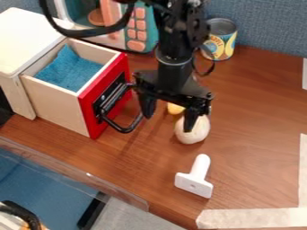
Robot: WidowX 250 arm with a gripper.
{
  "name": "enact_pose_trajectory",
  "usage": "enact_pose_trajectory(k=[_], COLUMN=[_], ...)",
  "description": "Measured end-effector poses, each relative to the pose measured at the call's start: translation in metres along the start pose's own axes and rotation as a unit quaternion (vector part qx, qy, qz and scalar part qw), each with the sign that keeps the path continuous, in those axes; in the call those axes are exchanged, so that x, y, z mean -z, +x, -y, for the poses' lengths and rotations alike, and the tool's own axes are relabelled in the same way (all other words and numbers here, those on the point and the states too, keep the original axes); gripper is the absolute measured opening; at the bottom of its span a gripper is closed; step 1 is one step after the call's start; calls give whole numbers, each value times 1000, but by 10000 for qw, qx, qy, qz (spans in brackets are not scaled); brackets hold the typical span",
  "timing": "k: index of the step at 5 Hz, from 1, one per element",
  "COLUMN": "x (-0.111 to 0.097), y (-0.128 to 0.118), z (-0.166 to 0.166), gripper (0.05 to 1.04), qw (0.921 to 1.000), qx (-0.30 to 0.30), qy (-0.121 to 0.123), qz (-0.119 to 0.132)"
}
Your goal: Close the drawer
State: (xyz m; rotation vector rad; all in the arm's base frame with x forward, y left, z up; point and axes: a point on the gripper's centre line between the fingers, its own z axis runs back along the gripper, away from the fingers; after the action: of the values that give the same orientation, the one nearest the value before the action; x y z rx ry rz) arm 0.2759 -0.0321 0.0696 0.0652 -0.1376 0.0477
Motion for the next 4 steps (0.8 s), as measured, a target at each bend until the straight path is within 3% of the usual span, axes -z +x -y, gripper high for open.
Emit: enact_pose_trajectory(k=[1,4], x=[0,25], y=[2,2], z=[-2,-15], gripper=[1001,1001], qw=[10000,9999], qx=[43,-32], qy=[55,94], qz=[64,-112])
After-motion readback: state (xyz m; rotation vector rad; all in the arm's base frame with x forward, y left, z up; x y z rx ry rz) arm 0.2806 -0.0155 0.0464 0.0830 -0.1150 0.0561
